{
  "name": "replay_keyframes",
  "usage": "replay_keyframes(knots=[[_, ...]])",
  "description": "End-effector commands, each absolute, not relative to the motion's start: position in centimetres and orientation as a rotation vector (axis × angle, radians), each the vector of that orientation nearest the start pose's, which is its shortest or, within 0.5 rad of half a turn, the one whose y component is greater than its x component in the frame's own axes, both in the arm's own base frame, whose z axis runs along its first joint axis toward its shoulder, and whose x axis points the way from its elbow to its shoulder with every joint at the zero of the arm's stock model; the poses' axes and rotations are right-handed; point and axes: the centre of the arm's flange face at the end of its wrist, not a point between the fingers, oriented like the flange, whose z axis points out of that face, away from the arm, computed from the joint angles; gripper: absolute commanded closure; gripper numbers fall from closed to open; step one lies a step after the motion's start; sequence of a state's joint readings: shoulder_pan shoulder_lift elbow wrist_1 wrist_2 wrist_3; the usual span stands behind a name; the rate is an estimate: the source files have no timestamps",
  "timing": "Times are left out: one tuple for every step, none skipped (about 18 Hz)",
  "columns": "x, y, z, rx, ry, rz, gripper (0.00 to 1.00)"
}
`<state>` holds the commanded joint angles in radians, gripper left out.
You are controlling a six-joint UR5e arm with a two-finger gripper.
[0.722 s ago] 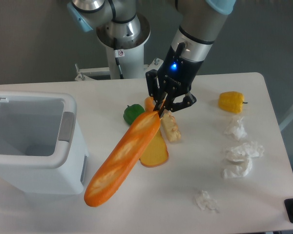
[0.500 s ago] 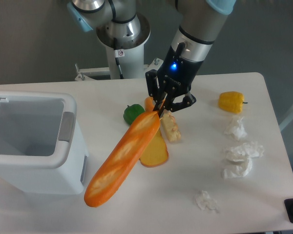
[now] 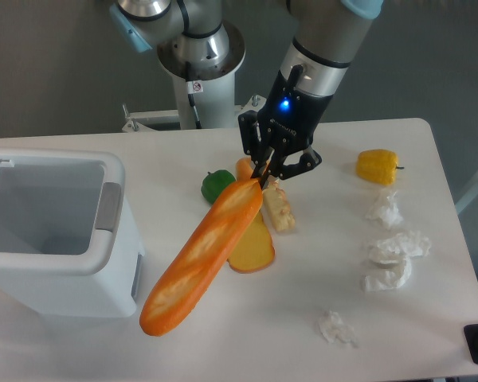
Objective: Place the long bread in the trash can
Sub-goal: 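Close the gripper on the end of the orange baguette and lift it, then carry the baguette up and over toward the white trash bin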
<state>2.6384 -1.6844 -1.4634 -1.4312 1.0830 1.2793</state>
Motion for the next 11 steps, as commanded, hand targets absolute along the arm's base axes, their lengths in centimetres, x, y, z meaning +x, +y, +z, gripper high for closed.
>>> replay_keyframes(knots=[[-39.4, 42.2, 51.0, -2.619, 0.323, -0.088, 1.0], [-39.4, 42.1, 51.2, -2.619, 0.322, -0.083, 1.0], [-39.3, 42.1, 51.4, -2.618, 0.317, -0.081, 1.0], [-39.2, 42.0, 51.6, -2.618, 0.307, -0.079, 1.0], [-39.0, 41.8, 52.0, -2.617, 0.299, -0.071, 1.0], [-38.9, 41.6, 52.3, -2.617, 0.293, -0.068, 1.0], [-38.6, 41.3, 52.7, -2.618, 0.285, -0.071, 1.0], [-38.5, 41.3, 52.7, -2.618, 0.283, -0.072, 1.0], [-38.0, 41.0, 53.1, -2.619, 0.283, -0.069, 1.0], [-37.5, 40.7, 53.2, -2.623, 0.281, -0.076, 1.0], [-37.0, 40.3, 53.5, -2.623, 0.278, -0.08, 1.0]])
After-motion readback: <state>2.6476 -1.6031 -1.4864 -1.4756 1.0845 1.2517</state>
